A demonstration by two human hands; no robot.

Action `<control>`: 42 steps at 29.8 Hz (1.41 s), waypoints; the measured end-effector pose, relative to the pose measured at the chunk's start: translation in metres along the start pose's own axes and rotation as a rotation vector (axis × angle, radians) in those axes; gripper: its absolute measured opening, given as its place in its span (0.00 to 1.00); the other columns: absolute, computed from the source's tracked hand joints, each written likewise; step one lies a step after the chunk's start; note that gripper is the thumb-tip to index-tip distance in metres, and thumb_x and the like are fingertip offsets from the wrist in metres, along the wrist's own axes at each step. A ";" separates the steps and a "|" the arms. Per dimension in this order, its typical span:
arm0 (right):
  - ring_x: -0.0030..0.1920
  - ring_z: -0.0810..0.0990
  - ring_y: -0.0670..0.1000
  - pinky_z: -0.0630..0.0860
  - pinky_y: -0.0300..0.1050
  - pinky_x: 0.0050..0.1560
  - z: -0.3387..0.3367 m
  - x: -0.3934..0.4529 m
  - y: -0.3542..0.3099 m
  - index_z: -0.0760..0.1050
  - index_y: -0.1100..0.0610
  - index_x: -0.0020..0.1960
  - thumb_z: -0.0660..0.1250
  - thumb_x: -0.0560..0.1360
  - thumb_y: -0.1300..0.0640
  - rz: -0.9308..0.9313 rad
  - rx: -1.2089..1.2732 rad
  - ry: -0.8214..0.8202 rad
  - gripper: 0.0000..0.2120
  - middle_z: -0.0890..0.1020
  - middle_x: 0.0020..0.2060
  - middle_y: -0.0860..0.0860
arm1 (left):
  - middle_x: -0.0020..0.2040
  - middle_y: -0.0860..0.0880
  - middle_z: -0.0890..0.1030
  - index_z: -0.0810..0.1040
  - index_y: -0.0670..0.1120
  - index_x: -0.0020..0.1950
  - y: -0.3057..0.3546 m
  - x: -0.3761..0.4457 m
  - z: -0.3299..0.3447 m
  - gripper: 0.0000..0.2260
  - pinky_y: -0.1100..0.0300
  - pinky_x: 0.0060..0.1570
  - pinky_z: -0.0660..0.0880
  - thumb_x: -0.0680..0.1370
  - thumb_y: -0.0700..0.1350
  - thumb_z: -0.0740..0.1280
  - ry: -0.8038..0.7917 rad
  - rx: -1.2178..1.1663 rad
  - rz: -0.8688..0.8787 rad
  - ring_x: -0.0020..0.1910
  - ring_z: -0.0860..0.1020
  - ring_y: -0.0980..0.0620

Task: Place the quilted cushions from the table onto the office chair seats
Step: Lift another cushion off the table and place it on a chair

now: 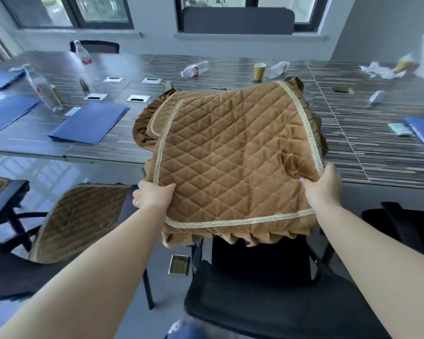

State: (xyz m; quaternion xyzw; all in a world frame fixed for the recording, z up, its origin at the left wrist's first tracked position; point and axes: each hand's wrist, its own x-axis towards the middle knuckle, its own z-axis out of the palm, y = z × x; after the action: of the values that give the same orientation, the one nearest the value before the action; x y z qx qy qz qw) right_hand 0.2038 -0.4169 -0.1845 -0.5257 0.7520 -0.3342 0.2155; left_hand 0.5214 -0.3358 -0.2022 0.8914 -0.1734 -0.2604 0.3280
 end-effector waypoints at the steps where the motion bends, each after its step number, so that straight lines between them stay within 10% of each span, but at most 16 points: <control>1: 0.48 0.76 0.61 0.75 0.56 0.46 -0.009 0.001 0.001 0.67 0.60 0.52 0.70 0.73 0.59 -0.020 0.013 -0.002 0.14 0.75 0.50 0.58 | 0.70 0.38 0.66 0.62 0.42 0.72 0.002 -0.010 0.003 0.37 0.43 0.66 0.65 0.70 0.55 0.73 -0.017 0.005 -0.007 0.70 0.64 0.37; 8: 0.38 0.71 0.55 0.63 0.45 0.32 -0.050 0.020 -0.013 0.65 0.59 0.50 0.68 0.75 0.57 -0.171 0.022 -0.014 0.13 0.70 0.33 0.49 | 0.72 0.38 0.62 0.57 0.45 0.74 0.016 -0.027 0.015 0.42 0.38 0.65 0.66 0.67 0.56 0.74 -0.056 -0.039 -0.059 0.69 0.64 0.35; 14: 0.43 0.72 0.53 0.66 0.44 0.42 -0.063 0.046 -0.029 0.69 0.60 0.56 0.70 0.74 0.55 -0.257 0.062 -0.008 0.16 0.75 0.44 0.51 | 0.74 0.38 0.59 0.52 0.47 0.77 0.041 -0.035 0.025 0.44 0.41 0.66 0.66 0.69 0.54 0.73 -0.073 -0.089 -0.089 0.70 0.63 0.37; 22: 0.43 0.79 0.55 0.68 0.44 0.35 -0.067 0.080 -0.049 0.70 0.54 0.61 0.71 0.73 0.53 -0.526 -0.047 -0.127 0.18 0.81 0.46 0.50 | 0.77 0.41 0.52 0.51 0.48 0.78 0.112 -0.090 0.053 0.41 0.46 0.71 0.56 0.73 0.50 0.72 -0.067 -0.141 0.350 0.76 0.51 0.42; 33: 0.54 0.79 0.56 0.73 0.46 0.46 -0.134 0.130 -0.059 0.70 0.53 0.61 0.69 0.74 0.52 -1.022 -0.372 -0.279 0.18 0.80 0.54 0.52 | 0.75 0.43 0.59 0.61 0.52 0.75 0.178 -0.177 0.075 0.34 0.39 0.74 0.47 0.72 0.59 0.68 0.339 0.278 1.343 0.74 0.52 0.45; 38: 0.53 0.78 0.56 0.69 0.45 0.45 -0.150 0.139 -0.064 0.72 0.52 0.58 0.68 0.74 0.55 -1.250 -0.384 -0.317 0.13 0.80 0.52 0.51 | 0.68 0.51 0.73 0.69 0.53 0.71 0.197 -0.210 0.082 0.29 0.39 0.74 0.46 0.73 0.66 0.62 0.309 0.589 1.304 0.71 0.67 0.47; 42: 0.49 0.79 0.59 0.73 0.50 0.50 -0.151 0.145 -0.060 0.75 0.55 0.52 0.74 0.68 0.61 -1.398 -0.252 -0.231 0.15 0.82 0.45 0.53 | 0.47 0.52 0.82 0.74 0.51 0.51 0.197 -0.231 0.086 0.13 0.55 0.61 0.66 0.78 0.59 0.61 0.274 0.526 1.225 0.51 0.80 0.48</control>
State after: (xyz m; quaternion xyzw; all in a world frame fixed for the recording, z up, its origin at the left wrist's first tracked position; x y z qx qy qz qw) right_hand 0.0887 -0.5235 -0.0336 -0.9371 0.2447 -0.2469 -0.0328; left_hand 0.2587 -0.4098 -0.0439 0.7073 -0.6614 0.1387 0.2075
